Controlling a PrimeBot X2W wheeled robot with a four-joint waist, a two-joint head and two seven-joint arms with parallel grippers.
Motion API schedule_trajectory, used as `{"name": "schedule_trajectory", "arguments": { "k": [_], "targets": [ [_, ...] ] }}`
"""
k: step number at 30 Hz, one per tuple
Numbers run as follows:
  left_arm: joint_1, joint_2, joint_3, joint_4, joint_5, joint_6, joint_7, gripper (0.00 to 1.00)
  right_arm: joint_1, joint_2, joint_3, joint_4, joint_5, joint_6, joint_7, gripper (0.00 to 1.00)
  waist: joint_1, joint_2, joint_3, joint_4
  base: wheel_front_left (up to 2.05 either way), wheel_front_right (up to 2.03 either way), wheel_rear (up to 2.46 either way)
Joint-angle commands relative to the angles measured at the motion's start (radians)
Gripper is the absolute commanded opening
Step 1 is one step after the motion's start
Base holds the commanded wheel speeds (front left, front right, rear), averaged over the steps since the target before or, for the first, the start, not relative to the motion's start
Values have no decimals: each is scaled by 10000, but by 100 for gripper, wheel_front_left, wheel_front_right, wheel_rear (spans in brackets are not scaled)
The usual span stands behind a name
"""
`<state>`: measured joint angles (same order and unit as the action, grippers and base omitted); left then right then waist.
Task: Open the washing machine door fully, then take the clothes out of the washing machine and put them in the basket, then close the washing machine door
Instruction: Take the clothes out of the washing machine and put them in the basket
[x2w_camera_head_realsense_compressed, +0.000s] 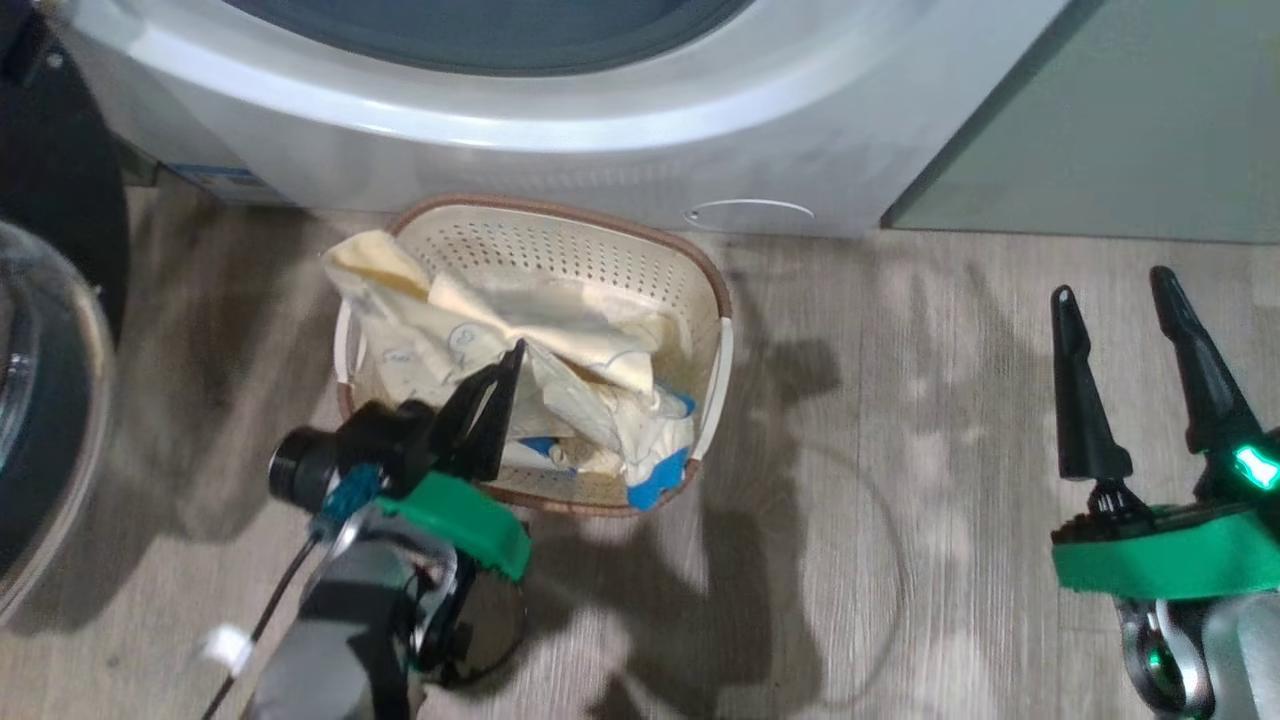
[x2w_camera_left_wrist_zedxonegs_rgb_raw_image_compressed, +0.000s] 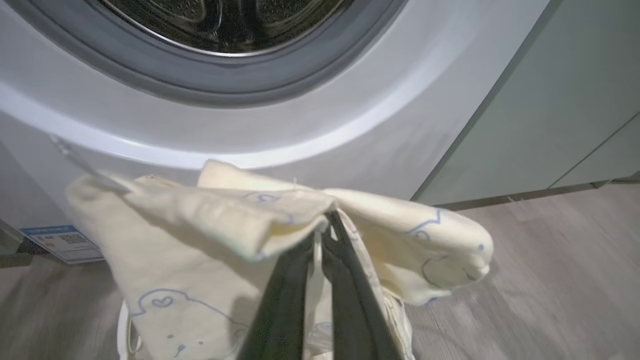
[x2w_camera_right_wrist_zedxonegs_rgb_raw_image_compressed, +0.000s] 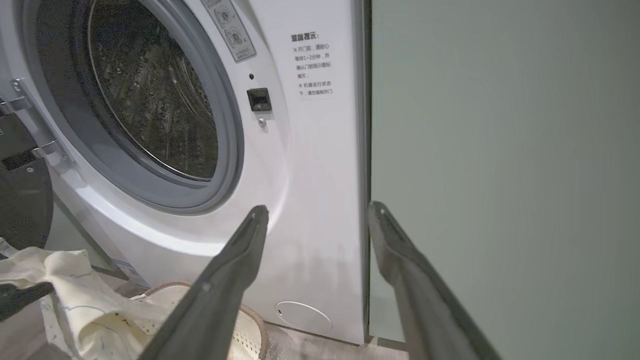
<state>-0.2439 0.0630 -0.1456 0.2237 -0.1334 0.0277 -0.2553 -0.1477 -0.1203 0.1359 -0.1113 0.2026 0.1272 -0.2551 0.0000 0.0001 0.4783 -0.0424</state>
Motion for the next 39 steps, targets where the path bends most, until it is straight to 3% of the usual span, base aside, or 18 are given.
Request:
{"name": "schedule_trajectory", "arguments": {
  "k": [1,11,25,26,27,28,29,35,39],
  "targets": [
    [-531,177,193,49,15,-97,-46,0,-46,-10,182,-347,37,35,-67,100,0,-1,158,-132,0,0,0],
    [-2657,387,184,3417,118,-479,-62,0,-313,222,134,-454,81,35,-67,100,0,-1,977,-913,0,0,0],
    [-5224,544,337,8271,-59,-428,-21,0,-664,528,304,-436,216,35,-67,100,0,-1,1832,-1730,0,0,0],
    [-5350,531,344,8511,-95,-444,-23,12,-677,543,306,-432,219,35,-67,100,0,-1,1850,-1757,0,0,0],
    [-5464,527,332,8723,-105,-443,-25,46,-685,556,304,-429,219,35,-67,100,0,-1,1863,-1779,0,0,0],
    [-5464,527,332,8723,-105,-443,-25,46,-685,556,304,-429,219,35,-67,100,0,-1,1863,-1779,0,0,0],
    [-5566,521,322,8894,-117,-452,-29,100,-691,567,298,-429,217,35,-67,100,0,-1,1874,-1795,0,0,0],
    [-5838,467,267,9413,-184,-477,-56,100,-684,611,208,-401,180,35,-67,100,0,-1,1820,-1732,0,0,0],
    [-5668,457,252,9053,-198,-467,-61,100,-659,619,131,-383,104,35,-67,100,0,-1,1673,-1559,0,0,0]
  ]
}}
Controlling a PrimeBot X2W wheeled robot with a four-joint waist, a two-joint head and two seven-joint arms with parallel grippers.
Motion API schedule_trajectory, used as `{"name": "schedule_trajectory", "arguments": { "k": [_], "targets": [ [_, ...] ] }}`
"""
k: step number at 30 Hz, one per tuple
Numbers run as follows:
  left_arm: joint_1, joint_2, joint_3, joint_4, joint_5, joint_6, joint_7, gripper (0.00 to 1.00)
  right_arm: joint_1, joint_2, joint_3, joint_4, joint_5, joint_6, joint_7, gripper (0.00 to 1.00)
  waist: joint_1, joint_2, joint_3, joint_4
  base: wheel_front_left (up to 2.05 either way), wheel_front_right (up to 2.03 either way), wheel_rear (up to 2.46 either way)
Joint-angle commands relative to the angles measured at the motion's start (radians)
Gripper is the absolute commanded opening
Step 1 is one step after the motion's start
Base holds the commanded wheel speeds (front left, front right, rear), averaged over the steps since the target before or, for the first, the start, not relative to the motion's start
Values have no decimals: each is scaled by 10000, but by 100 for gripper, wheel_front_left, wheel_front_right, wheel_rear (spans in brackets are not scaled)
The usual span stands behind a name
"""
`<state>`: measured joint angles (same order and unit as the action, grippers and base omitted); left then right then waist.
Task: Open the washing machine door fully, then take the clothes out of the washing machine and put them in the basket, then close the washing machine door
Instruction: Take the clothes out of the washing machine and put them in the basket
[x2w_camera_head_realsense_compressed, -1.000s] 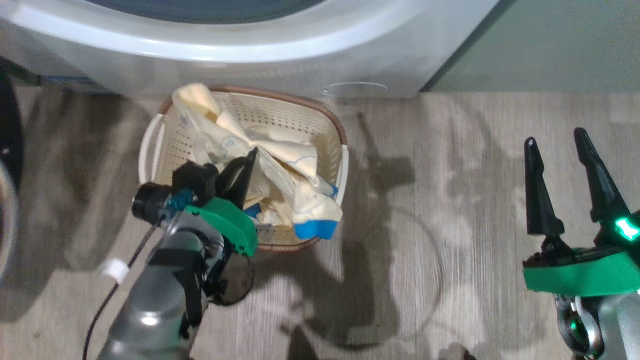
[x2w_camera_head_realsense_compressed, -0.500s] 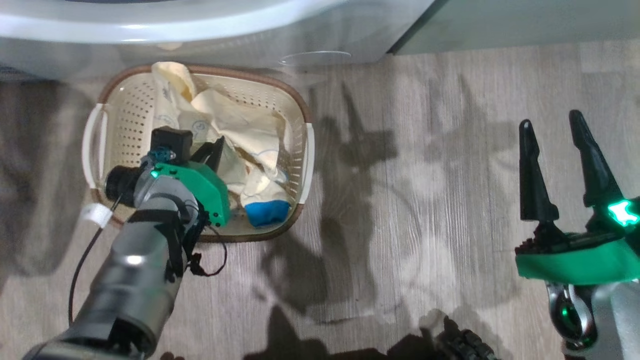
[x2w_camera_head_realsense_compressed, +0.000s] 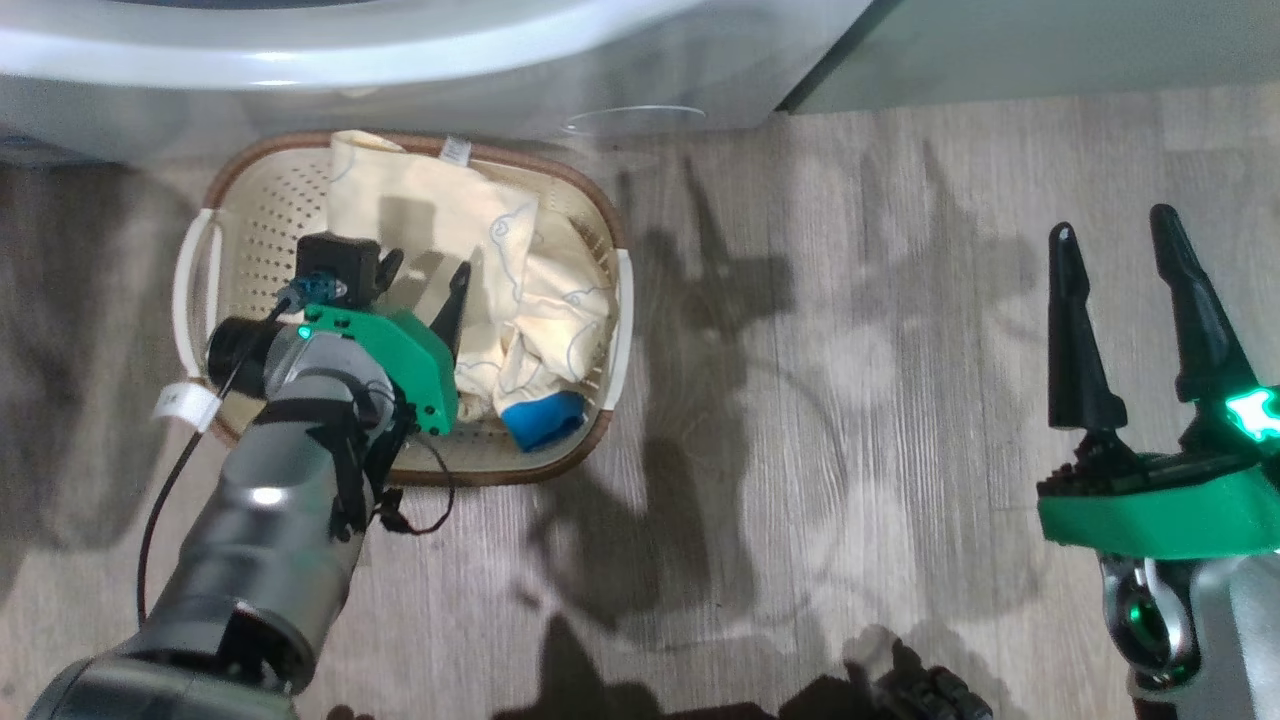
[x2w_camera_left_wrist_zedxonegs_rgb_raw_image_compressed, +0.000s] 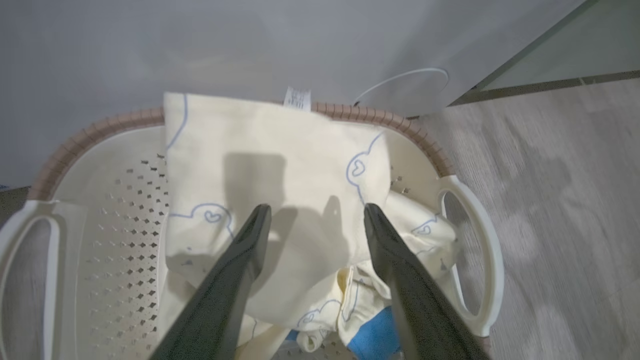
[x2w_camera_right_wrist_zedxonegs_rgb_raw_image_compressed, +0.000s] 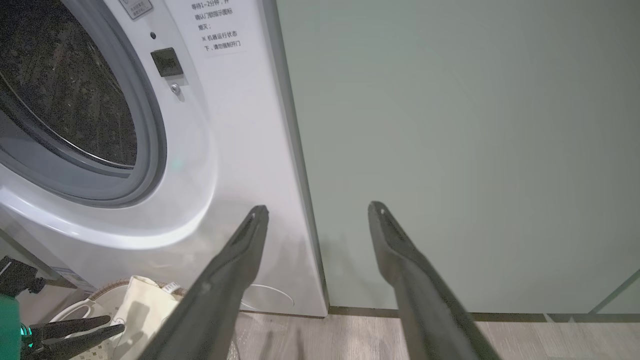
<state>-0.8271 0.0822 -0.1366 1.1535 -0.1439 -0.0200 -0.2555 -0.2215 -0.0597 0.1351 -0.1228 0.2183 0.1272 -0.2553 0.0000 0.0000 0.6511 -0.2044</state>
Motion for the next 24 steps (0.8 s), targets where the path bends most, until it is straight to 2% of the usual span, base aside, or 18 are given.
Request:
{"name": "schedule_trajectory", "arguments": {
  "k": [1,9,19,24],
  "targets": [
    [255,259,166,-432,-93,20,-59,100,84,0,117,-271,-73,35,-65,100,0,0,-99,116,0,0,0],
    [1549,162,412,-2971,-141,164,-61,100,273,-240,-73,-226,-208,35,-65,100,0,0,-633,708,0,0,0],
    [3799,2,1034,-7522,-55,425,-62,100,732,-645,-405,-181,-387,35,-65,100,0,0,-1786,1481,0,0,0],
    [4940,-54,1215,-9130,71,498,-62,100,1069,-796,-489,-62,-406,35,-65,100,0,0,-2606,1742,0,0,0]
  ]
}}
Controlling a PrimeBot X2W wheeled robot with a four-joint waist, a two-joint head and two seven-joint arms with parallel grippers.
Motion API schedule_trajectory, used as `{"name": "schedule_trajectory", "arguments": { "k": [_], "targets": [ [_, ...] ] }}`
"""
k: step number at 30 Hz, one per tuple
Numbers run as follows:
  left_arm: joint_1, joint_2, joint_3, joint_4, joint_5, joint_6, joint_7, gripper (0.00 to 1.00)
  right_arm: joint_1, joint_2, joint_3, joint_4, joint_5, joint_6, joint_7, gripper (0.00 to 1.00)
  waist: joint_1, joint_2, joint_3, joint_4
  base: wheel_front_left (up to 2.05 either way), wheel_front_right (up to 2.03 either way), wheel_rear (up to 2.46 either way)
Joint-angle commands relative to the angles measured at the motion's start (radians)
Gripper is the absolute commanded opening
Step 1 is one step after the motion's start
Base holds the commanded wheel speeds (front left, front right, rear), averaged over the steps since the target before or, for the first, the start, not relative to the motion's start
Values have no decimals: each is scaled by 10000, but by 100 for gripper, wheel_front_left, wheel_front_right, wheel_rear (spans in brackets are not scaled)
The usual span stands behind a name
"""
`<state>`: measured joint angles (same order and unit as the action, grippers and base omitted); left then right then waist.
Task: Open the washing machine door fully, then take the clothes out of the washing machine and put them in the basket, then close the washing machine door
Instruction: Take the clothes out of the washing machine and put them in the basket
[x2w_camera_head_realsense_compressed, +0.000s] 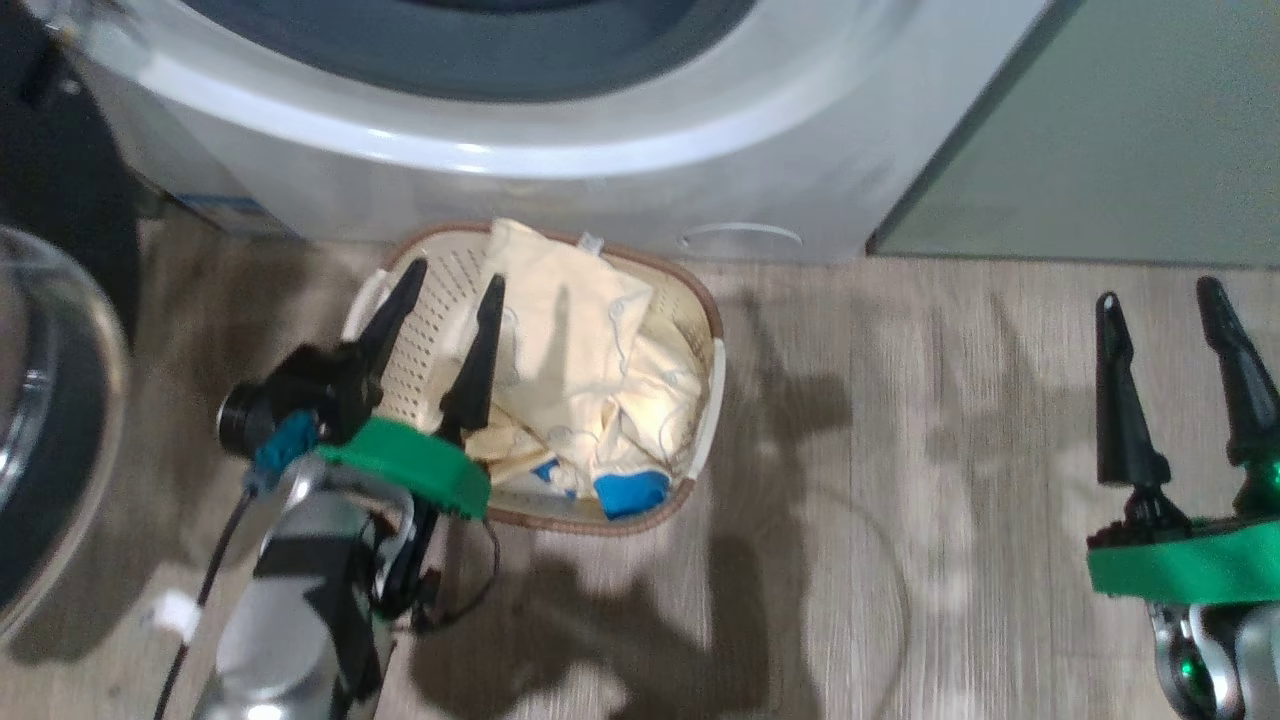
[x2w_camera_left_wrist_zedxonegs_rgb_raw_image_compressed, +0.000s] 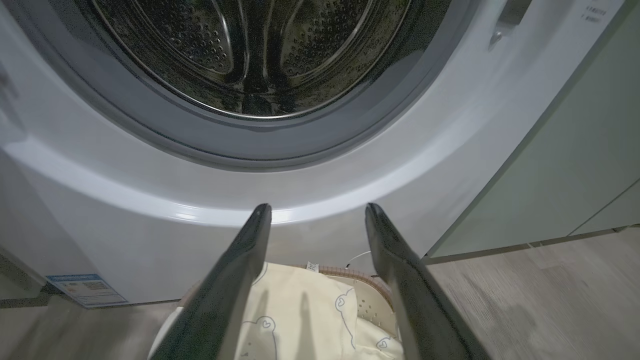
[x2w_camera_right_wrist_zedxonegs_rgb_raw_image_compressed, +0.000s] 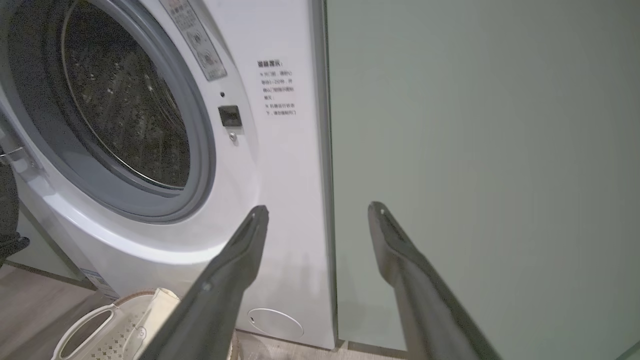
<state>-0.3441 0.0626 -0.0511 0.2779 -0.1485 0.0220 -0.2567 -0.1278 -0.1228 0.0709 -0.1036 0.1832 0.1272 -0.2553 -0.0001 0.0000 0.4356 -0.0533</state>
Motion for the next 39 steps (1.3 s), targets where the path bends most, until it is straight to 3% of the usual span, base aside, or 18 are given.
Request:
{"name": "schedule_trajectory", "arguments": {
  "k": [1,20,39],
  "targets": [
    [308,138,379,-643,155,106,-50,100,204,-181,145,-233,-54,35,-65,100,1,0,-611,260,0,0,0],
    [3046,351,547,-4155,418,681,707,100,1388,-173,312,61,14,35,-65,100,1,0,-2933,318,0,0,0],
    [4343,475,828,-5257,308,1106,1395,100,2371,-40,339,-88,-95,35,-65,100,1,0,-3896,137,0,0,0]
  ]
}}
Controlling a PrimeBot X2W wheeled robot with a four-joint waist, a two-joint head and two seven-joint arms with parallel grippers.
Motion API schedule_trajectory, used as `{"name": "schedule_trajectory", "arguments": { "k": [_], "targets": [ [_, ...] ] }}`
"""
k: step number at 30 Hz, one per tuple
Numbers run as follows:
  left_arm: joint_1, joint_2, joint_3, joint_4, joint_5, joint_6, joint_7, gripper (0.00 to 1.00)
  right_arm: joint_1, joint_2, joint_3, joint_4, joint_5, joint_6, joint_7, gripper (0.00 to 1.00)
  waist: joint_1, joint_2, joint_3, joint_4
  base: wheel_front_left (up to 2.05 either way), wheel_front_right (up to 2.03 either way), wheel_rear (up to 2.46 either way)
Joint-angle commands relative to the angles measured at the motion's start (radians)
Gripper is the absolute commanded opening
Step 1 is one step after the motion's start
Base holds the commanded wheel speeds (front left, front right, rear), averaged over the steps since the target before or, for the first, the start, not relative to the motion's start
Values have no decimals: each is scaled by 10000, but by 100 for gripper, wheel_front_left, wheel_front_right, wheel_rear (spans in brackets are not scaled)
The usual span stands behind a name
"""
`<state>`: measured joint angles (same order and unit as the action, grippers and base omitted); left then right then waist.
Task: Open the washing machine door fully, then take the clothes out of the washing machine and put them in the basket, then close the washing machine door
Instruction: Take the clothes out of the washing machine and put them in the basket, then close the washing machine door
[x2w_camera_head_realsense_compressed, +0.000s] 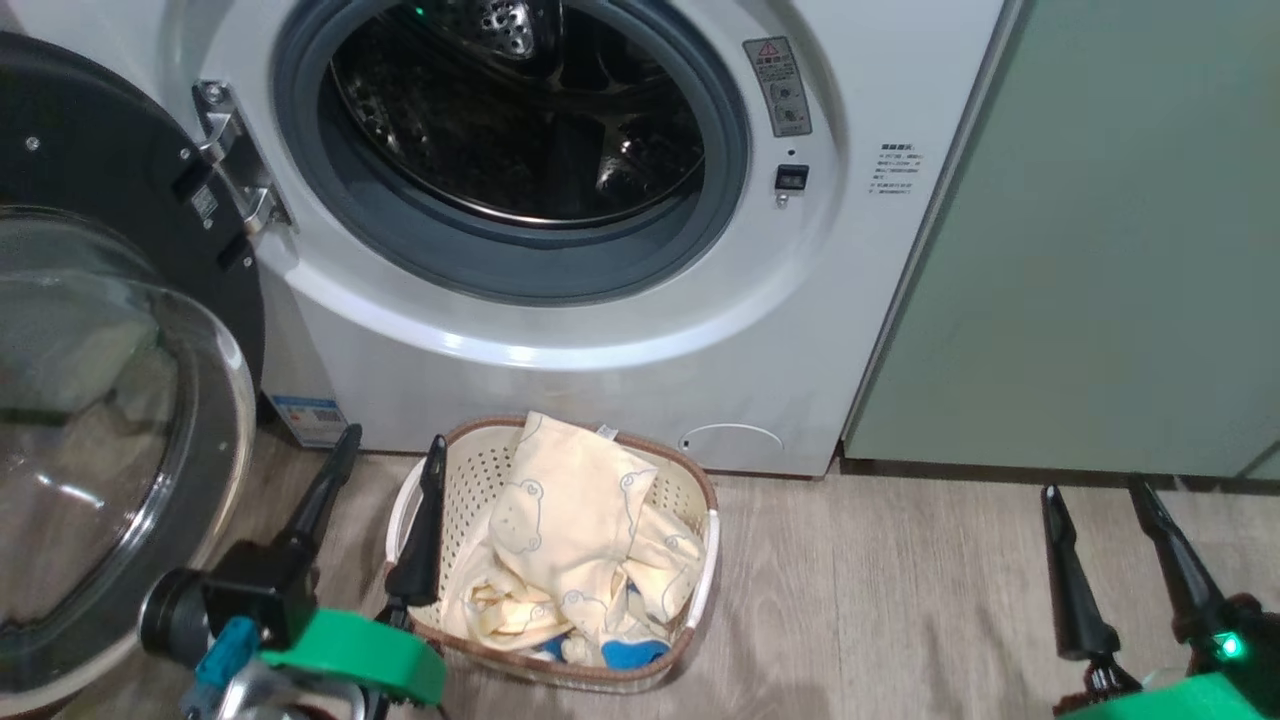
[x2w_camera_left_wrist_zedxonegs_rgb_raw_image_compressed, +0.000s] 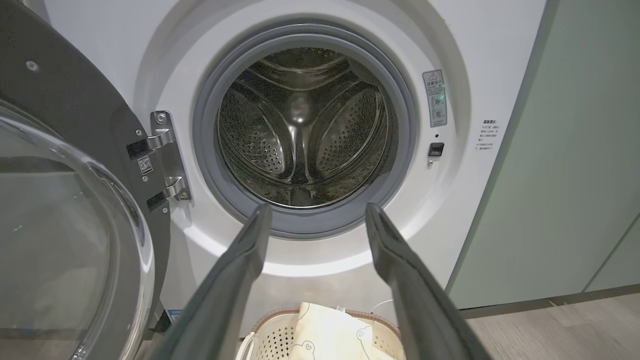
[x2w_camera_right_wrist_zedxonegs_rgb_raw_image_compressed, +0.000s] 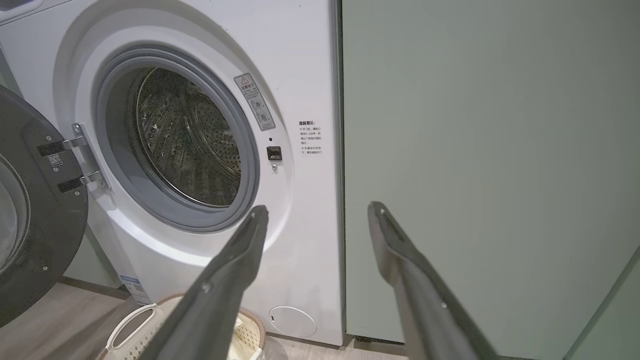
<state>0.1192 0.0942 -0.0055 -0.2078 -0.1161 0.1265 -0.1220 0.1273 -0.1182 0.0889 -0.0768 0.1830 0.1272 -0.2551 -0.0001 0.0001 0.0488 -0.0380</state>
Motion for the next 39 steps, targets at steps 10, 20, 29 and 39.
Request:
{"name": "schedule_trajectory", "arguments": {
  "k": [10,20,29,39],
  "targets": [
    [-46,200,402,-573,-14,229,302,100,-59,-1,143,-365,-86,35,-67,100,1,-1,-127,-85,0,0,0],
    [-47,250,392,-567,-23,315,385,100,-89,34,161,-342,-84,35,-67,100,1,-1,-106,-92,0,0,0],
    [-45,298,350,-510,-14,380,391,100,-96,31,168,-326,-77,35,-67,100,1,-1,-109,-88,0,0,0],
    [-65,360,282,-450,28,462,357,100,-115,13,181,-325,-66,35,-67,100,1,-1,-109,-76,0,0,0]
  ]
}}
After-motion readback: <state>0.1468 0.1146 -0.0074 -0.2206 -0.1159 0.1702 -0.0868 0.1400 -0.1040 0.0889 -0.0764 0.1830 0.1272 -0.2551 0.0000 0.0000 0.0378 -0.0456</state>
